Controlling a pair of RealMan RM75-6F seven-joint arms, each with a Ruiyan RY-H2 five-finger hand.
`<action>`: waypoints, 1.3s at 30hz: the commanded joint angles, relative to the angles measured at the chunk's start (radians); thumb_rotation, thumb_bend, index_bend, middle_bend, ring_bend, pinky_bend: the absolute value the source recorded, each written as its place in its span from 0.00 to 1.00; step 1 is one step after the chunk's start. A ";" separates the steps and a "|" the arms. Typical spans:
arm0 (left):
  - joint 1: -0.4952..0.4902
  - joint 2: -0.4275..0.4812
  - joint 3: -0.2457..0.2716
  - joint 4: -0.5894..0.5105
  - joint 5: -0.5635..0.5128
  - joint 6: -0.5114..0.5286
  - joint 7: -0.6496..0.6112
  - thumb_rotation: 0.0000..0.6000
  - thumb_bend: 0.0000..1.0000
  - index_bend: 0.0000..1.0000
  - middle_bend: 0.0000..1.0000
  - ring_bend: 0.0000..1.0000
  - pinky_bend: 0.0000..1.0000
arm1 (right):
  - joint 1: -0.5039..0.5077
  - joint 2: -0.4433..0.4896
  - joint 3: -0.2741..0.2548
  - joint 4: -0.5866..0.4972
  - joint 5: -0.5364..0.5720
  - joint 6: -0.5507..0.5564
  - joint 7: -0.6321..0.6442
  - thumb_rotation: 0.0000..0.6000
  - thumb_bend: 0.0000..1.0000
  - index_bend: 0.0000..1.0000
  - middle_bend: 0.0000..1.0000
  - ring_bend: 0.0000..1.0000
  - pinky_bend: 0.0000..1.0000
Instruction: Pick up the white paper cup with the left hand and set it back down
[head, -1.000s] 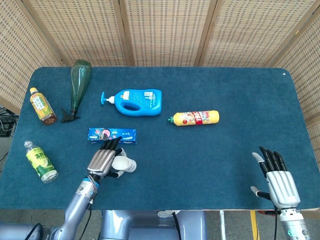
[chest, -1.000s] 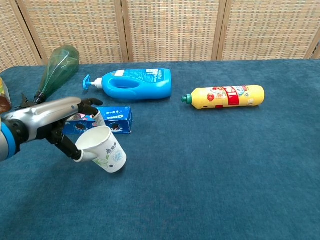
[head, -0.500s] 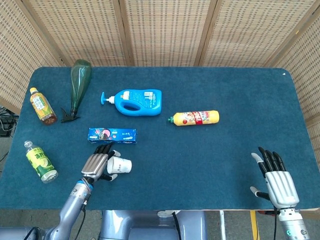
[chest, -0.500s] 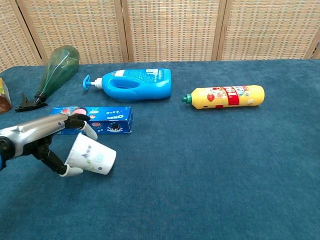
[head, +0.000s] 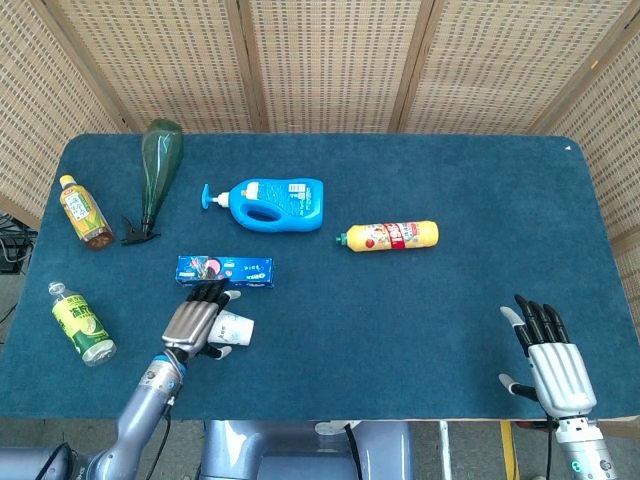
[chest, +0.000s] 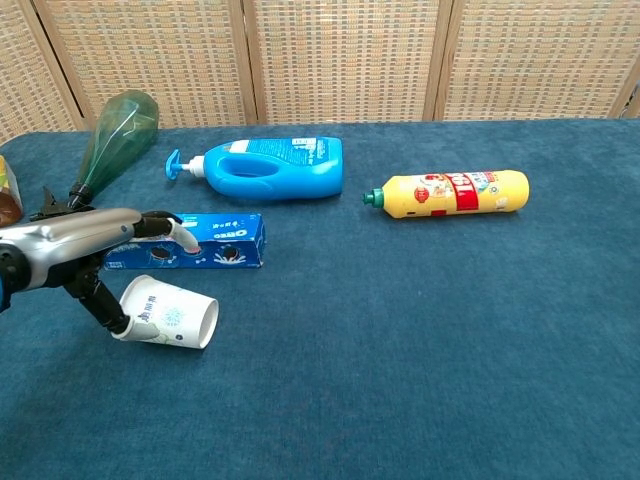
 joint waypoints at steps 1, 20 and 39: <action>-0.063 -0.012 -0.011 -0.037 -0.084 0.040 0.146 1.00 0.22 0.19 0.00 0.00 0.00 | 0.000 0.001 0.001 0.000 0.001 0.000 0.003 1.00 0.06 0.00 0.00 0.00 0.02; -0.169 -0.118 0.014 -0.023 -0.197 0.150 0.384 1.00 0.24 0.21 0.00 0.00 0.00 | 0.000 0.008 0.001 -0.003 -0.004 0.004 0.020 1.00 0.06 0.00 0.00 0.00 0.02; -0.184 -0.211 0.052 0.071 -0.173 0.175 0.425 1.00 0.26 0.35 0.00 0.00 0.00 | 0.000 0.006 -0.003 0.001 -0.016 0.007 0.029 1.00 0.06 0.00 0.00 0.00 0.02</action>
